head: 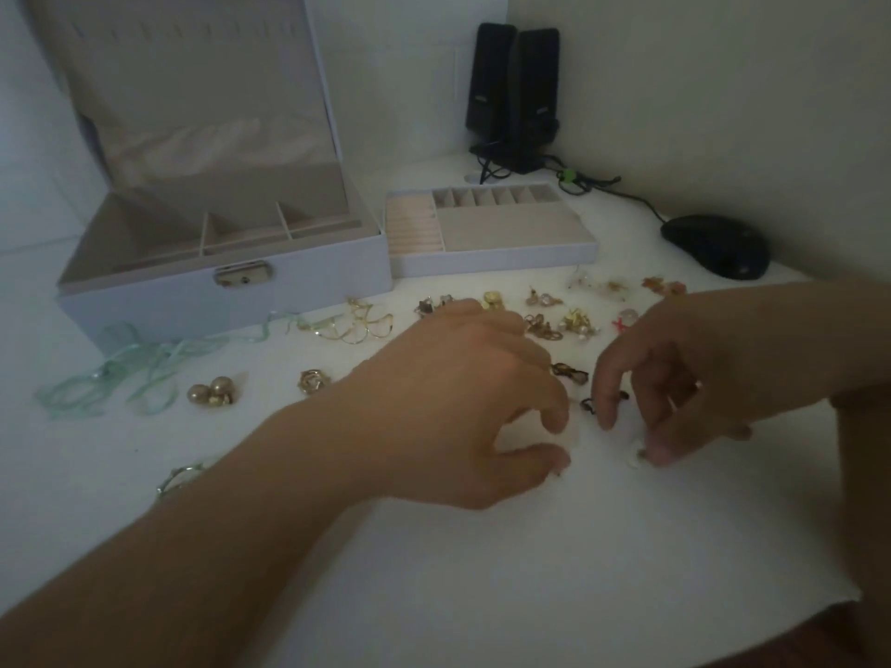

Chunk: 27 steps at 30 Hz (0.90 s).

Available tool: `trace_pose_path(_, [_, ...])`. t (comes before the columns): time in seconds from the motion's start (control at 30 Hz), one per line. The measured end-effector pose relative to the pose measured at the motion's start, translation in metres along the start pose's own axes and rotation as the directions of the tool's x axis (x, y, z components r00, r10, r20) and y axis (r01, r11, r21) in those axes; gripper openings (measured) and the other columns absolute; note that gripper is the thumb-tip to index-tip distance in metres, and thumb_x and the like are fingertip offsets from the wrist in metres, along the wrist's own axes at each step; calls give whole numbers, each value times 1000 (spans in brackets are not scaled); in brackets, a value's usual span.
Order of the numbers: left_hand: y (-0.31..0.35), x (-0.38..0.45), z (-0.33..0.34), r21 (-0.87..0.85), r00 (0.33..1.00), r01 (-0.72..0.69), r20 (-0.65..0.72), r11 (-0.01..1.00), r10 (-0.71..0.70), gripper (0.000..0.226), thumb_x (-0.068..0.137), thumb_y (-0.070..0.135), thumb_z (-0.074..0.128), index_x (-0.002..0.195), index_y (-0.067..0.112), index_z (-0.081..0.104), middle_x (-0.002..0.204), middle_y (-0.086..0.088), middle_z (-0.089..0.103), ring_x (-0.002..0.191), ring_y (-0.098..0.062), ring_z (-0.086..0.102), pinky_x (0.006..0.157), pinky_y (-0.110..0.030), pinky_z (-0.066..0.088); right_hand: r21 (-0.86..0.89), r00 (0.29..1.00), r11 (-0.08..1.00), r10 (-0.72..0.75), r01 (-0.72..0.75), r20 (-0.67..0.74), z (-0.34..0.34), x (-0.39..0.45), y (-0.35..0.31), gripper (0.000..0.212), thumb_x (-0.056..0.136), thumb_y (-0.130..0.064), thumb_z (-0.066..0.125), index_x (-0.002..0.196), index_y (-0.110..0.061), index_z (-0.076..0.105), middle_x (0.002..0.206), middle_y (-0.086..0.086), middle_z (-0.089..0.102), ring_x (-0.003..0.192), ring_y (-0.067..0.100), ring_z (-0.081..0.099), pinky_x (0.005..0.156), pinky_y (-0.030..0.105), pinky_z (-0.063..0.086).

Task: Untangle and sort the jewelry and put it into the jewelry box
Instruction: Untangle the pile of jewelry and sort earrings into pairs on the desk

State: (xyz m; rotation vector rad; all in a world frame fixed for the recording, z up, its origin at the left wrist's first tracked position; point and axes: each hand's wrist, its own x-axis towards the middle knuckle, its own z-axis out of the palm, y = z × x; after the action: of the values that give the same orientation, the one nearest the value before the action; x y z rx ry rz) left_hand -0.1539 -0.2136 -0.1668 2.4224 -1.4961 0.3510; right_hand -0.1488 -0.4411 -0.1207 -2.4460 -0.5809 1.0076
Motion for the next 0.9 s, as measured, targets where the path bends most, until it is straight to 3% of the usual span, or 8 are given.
trace_pose_path(0.1, [3, -1, 6, 63, 996, -62, 72, 996, 58, 28, 81, 59, 60, 85, 34, 72, 66, 15, 52, 72, -6, 39, 70, -28, 33, -7, 998, 999, 51, -51, 31, 4, 1, -5, 19, 75, -30, 77, 90, -36, 67, 73, 3, 73, 48, 13, 58, 48, 13, 44])
trace_pose_path(0.3, [-4, -2, 10, 62, 994, -98, 49, 993, 95, 21, 87, 52, 58, 90, 35, 71, 73, 14, 61, 76, -7, 46, 73, -32, 39, -76, 999, 996, 50, -50, -2, 9, 10, -4, 7, 80, -26, 73, 81, -29, 66, 67, 1, 69, 48, 8, 58, 50, 12, 44])
trace_pose_path(0.4, [-7, -1, 12, -20, 995, -77, -63, 997, 76, 15, 85, 39, 66, 96, 30, 74, 76, 15, 68, 73, -10, 55, 71, -34, 44, -53, 999, 998, 21, -22, -34, 8, 7, -3, 11, 79, -30, 74, 79, -30, 62, 68, 2, 69, 49, 9, 58, 51, 13, 44])
trace_pose_path(0.57, [-8, -1, 12, -168, 963, 35, -259, 985, -79, 18, 83, 30, 73, 100, 28, 72, 76, 16, 67, 69, -6, 55, 71, -38, 50, -46, 976, 991, -133, 127, -172, 8, 13, -5, 15, 79, -32, 71, 76, -24, 60, 65, 4, 68, 48, 15, 61, 50, 16, 46])
trace_pose_path(0.7, [-9, -1, 10, -143, 930, 78, -346, 987, -124, 16, 81, 27, 73, 97, 25, 71, 74, 18, 65, 69, -7, 55, 69, -36, 50, 102, 925, 955, -238, 278, -295, 5, 18, -2, 8, 83, -23, 66, 83, -17, 60, 67, 9, 71, 53, 24, 66, 47, 26, 49])
trace_pose_path(0.8, [-10, 0, 11, -86, 912, 107, -389, 991, -132, 16, 78, 26, 76, 93, 22, 74, 74, 17, 65, 69, -7, 57, 66, -36, 51, 264, 886, 884, -275, 385, -373, 4, 22, 0, 22, 80, -23, 64, 98, -11, 63, 73, 16, 72, 60, 32, 69, 50, 31, 52])
trace_pose_path(0.9, [-10, 1, 13, -77, 893, 125, -426, 989, -146, 14, 74, 26, 78, 87, 20, 75, 71, 14, 67, 65, -10, 59, 62, -35, 53, 360, 860, 815, -295, 454, -417, 7, 28, -1, 24, 79, -19, 62, 99, -7, 65, 74, 19, 71, 64, 35, 71, 52, 33, 55])
